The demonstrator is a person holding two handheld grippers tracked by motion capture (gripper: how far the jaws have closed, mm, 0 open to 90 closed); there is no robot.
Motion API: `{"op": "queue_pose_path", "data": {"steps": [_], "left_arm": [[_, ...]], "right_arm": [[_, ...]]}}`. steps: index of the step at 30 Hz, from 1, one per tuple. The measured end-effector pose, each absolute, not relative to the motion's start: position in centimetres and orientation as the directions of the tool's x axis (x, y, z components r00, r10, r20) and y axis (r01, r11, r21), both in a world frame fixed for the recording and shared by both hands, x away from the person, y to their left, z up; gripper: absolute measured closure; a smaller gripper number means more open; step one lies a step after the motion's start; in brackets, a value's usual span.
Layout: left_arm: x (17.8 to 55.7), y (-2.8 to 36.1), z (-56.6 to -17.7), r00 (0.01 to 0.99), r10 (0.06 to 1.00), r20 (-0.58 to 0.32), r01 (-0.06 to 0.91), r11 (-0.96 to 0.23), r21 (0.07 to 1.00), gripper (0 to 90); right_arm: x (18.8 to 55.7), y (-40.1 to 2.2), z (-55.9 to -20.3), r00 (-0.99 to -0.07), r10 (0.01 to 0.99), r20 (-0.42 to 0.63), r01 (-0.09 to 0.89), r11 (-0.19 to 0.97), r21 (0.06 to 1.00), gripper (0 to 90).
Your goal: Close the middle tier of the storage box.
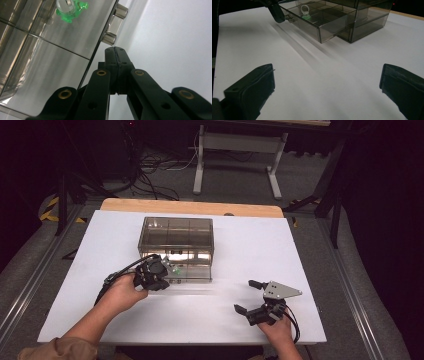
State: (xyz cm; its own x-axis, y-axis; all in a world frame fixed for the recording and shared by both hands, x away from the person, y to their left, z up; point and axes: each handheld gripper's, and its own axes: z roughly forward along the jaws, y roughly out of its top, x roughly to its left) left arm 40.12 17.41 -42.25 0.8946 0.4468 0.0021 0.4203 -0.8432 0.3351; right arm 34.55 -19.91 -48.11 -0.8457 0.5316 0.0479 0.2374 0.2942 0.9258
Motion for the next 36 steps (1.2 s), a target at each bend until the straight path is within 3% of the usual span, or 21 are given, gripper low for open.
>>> {"op": "queue_pose_path", "data": {"steps": [36], "left_arm": [[41.2, 17.7, -42.1, 0.864, 0.502, 0.031, 0.454, -0.805, 0.382, 90.0]], "right_arm": [[34.6, -19.9, -48.1, -0.845, 0.532, 0.047, 0.237, 0.295, 0.926, 0.5]]}}
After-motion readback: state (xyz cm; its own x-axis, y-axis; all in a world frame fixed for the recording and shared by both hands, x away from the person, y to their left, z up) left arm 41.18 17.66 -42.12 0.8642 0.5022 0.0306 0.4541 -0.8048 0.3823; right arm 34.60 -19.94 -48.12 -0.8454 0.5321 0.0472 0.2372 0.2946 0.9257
